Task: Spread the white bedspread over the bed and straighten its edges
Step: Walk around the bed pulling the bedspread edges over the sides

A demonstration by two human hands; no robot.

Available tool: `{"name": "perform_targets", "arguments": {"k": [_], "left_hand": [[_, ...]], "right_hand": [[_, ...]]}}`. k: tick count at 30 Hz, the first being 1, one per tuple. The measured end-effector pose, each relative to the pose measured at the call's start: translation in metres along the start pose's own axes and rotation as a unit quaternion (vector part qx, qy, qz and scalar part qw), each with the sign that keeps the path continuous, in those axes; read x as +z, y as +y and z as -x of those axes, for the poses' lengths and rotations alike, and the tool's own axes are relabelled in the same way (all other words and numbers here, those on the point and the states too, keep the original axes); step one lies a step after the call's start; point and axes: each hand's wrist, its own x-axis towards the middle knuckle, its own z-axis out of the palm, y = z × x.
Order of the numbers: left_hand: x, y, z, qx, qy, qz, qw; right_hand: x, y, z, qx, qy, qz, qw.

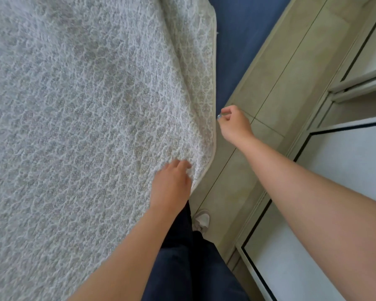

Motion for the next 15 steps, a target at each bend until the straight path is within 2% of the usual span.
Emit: {"name": "perform_targets", "arguments": {"k": [3,7,12,15], "left_hand": [[-0.022,0.011,-0.052,0.041,0.054,0.020,0.997],[-0.048,0.027,-0.116,0.056,0.063,0.043,0.996],[-0.069,0.052,-0.180,0.065,0.014,0.071,0.995],[-0.069,0.055,-0.211,0.017,-0.035,0.050,0.998]], "right_hand": [[-0.016,-0.036,-0.037,-0.009,0.012,0.004,1.000],[-0.033,-0.081,-0.087,-0.021,0.011,0.026,0.999],[-0.050,-0.121,-0.137,-0.004,0.029,0.056,0.998],[-0.048,-0.141,-0.169,0.048,0.012,-0.064,0.997]]}}
